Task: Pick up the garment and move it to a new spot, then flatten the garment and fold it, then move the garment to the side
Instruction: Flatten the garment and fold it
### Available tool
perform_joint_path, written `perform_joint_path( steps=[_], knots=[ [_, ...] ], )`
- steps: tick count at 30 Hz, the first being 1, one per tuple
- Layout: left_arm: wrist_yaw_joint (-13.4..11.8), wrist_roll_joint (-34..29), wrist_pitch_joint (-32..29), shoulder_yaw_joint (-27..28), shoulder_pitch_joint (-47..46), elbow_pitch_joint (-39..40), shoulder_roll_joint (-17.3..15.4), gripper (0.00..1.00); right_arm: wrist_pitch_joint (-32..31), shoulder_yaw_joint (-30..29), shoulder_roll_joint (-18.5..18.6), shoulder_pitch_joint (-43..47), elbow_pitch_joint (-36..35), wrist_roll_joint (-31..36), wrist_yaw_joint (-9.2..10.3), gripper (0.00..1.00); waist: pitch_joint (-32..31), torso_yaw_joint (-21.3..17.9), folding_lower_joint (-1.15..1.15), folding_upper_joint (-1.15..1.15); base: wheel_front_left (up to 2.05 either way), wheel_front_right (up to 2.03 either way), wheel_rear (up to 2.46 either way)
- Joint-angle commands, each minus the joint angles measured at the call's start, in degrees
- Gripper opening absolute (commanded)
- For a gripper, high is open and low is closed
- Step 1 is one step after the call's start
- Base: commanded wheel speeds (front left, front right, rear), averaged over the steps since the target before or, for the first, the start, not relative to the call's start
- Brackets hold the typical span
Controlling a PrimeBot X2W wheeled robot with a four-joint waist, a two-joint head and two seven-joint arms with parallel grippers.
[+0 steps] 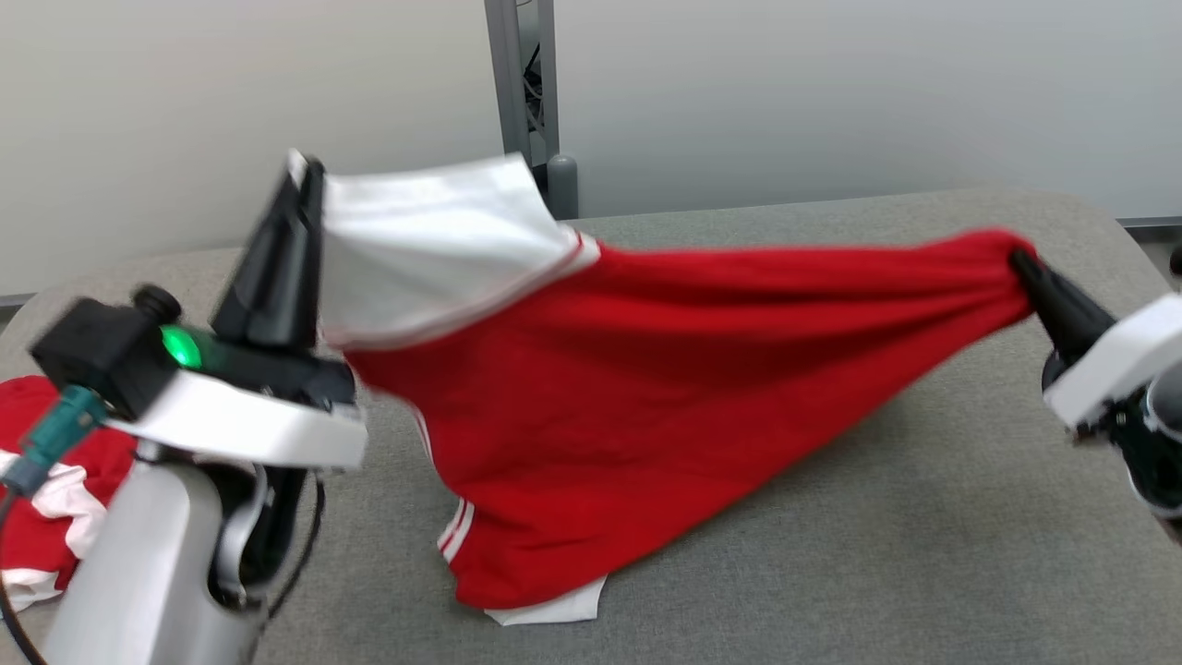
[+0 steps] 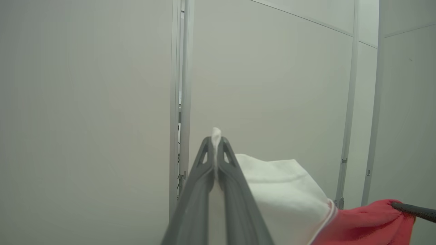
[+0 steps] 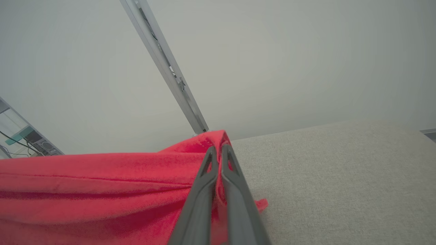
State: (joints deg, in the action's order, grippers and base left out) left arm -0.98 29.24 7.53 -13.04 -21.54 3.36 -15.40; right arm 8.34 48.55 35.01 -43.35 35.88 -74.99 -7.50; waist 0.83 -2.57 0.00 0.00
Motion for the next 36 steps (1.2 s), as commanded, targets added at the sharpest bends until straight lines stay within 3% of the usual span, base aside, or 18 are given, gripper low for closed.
perform_joint_path(
  steps=[1,8,10,11,15,21,27,36],
  knots=[
    [0.33,0.54,-0.53,-0.32,2.03,0.04,-0.31,0.00,0.26,0.34,0.92,1.87,-0.41,-0.10,0.01,0.00,-0.35,-0.42,0.00,0.00,0.00,0.00,0.00],
    [-1.89,2.48,2.20,-0.18,13.29,2.15,1.50,0.00,4.91,1.79,0.90,14.93,-2.91,-0.72,0.01,0.00,2.10,0.24,0.00,0.00,0.00,0.00,0.00],
    [-1.98,2.96,3.18,-0.39,15.62,1.99,2.12,0.00,5.89,1.20,0.37,18.46,-2.45,-1.06,0.01,0.42,3.03,0.74,0.00,0.00,0.00,0.00,0.00],
    [-2.00,3.08,3.59,-0.55,16.44,1.84,2.47,0.00,6.27,0.62,0.04,20.05,-2.12,-0.93,0.01,1.00,3.38,1.02,0.00,0.00,0.00,0.00,0.00],
    [-2.22,3.05,4.92,-0.58,18.52,1.81,3.24,0.00,7.00,-4.56,-1.74,25.62,-4.57,-0.16,0.00,1.00,4.66,1.62,0.00,0.00,0.00,0.00,0.00],
    [-2.70,2.57,5.73,-0.40,19.14,2.25,3.73,0.00,6.89,-14.39,-4.59,33.60,-12.73,8.35,0.01,1.00,6.02,0.96,0.00,0.00,0.00,0.00,0.00],
    [-2.72,2.26,5.92,-1.07,17.87,1.83,4.12,0.00,6.90,-14.22,-5.74,35.60,-16.00,14.44,0.01,1.00,6.48,0.87,0.00,0.00,0.00,0.00,0.00],
    [-2.50,2.29,5.94,-2.04,17.22,1.29,4.50,0.00,4.97,-12.90,-8.61,32.41,-10.41,15.84,0.01,1.00,6.41,2.56,0.00,0.00,0.00,0.00,0.00]
  ],
)
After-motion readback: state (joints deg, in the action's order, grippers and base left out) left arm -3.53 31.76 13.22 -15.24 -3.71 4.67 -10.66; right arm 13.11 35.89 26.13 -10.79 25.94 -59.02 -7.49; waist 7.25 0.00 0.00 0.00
